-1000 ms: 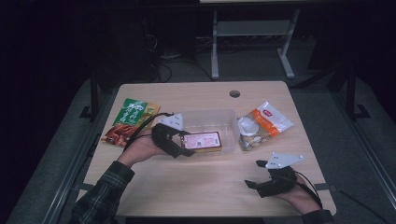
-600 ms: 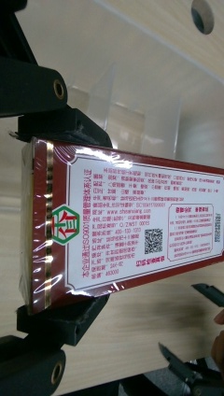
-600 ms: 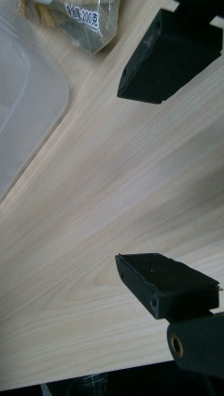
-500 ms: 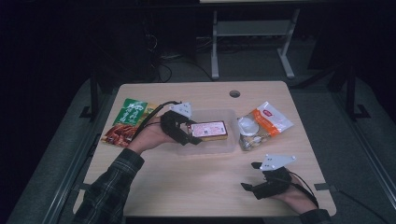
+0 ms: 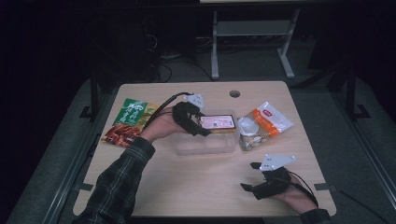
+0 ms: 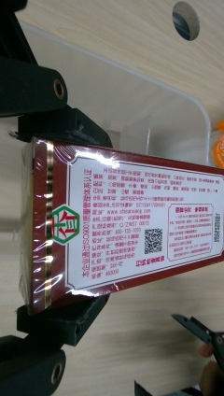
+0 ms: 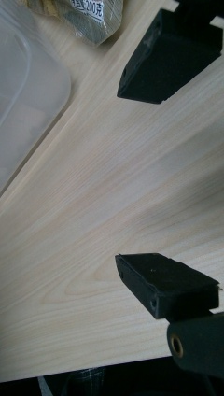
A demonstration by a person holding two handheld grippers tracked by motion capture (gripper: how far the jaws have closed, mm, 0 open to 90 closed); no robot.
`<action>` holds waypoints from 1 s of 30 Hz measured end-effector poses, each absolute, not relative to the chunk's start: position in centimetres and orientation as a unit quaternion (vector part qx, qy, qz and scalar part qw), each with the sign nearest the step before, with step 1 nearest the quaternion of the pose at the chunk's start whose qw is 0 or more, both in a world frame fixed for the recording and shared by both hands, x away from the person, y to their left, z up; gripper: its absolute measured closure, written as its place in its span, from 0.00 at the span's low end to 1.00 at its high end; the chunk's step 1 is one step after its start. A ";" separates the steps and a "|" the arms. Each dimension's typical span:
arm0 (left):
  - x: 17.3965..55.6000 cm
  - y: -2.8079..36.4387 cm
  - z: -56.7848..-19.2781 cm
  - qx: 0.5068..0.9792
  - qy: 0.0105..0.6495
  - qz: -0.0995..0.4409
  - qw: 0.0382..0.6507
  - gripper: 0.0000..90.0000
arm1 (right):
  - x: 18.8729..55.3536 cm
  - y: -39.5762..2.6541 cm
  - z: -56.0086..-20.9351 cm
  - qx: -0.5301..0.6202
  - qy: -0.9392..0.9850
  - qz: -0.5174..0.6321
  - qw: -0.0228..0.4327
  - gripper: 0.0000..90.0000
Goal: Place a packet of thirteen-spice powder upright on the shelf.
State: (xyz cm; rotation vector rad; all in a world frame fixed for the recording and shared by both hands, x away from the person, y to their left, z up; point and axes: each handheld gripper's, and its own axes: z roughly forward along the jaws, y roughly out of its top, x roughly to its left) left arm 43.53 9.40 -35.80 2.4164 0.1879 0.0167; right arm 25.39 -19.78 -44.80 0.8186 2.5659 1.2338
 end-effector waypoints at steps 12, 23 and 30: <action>44.6 8.6 -37.1 0.940 0.089 0.007 0.331 0.35 | 25.5 -19.9 -44.8 0.275 0.860 0.420 0.086 0.18; 45.1 8.0 -36.9 0.944 0.086 0.006 0.319 0.35 | 25.5 -19.8 -44.8 0.272 0.861 0.421 0.084 0.18; 45.3 7.7 -36.6 0.945 0.084 0.009 0.317 0.35 | 25.5 -19.8 -44.8 0.272 0.861 0.422 0.082 0.18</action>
